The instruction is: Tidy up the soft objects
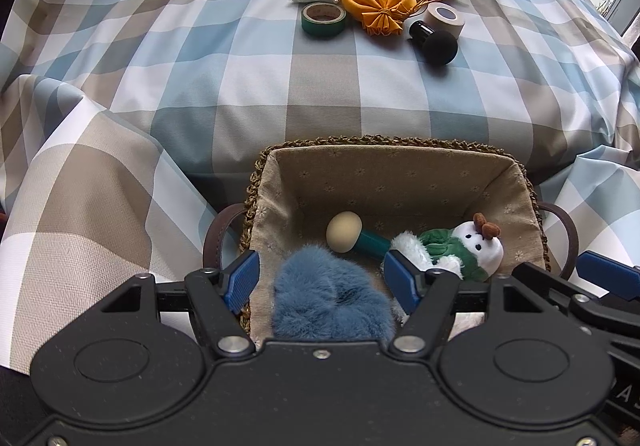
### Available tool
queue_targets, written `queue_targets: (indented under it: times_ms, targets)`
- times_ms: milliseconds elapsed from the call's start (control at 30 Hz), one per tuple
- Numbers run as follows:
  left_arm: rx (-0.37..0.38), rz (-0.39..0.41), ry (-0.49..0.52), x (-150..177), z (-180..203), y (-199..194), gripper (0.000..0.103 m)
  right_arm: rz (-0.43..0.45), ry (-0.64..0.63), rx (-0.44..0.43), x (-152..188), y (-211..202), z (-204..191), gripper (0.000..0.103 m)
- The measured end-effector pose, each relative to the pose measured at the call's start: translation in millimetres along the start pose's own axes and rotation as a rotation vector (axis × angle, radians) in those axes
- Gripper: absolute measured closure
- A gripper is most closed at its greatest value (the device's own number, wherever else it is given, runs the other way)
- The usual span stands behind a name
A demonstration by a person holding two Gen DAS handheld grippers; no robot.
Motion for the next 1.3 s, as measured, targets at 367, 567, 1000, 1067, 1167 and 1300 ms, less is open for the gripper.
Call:
queue_targets:
  times_ms: [367, 567, 1000, 1067, 1167, 1300]
  targets:
    - [-0.011, -0.004, 0.001, 0.5, 0.2, 1.5, 0.037, -0.001, 0.0, 0.001, -0.1, 0.5, -0.1, 0.035]
    - [-0.012, -0.005, 0.002, 0.6, 0.6, 1.7, 0.037, -0.002, 0.001, 0.002, 1.8, 2.2, 1.1, 0.035]
    - [-0.013, -0.006, 0.001, 1.2, 0.9, 3.0, 0.037, -0.003, 0.001, 0.002, 1.1, 1.8, 0.7, 0.034]
    - [-0.013, -0.006, 0.002, 1.0, 1.0, 2.9, 0.037, -0.003, 0.002, 0.002, 1.1, 1.8, 0.8, 0.034]
    - [-0.013, -0.006, 0.001, 0.9, 1.2, 2.9, 0.037, -0.004, 0.001, 0.002, 0.8, 1.6, 0.6, 0.034]
    - [-0.014, -0.006, 0.002, 0.8, 1.2, 2.8, 0.037, -0.004, 0.001, 0.002, 0.8, 1.6, 0.7, 0.033]
Point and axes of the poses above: each gripper's, at about its wrist camera, not at the fingertips, and y roughly the way its jaws point, z to its right, x to its underside, the point moved 9 cm from there along y, roughly the way its jaws point, and after that the axes turned 11 degrees about -z, right-handed, at the moved point
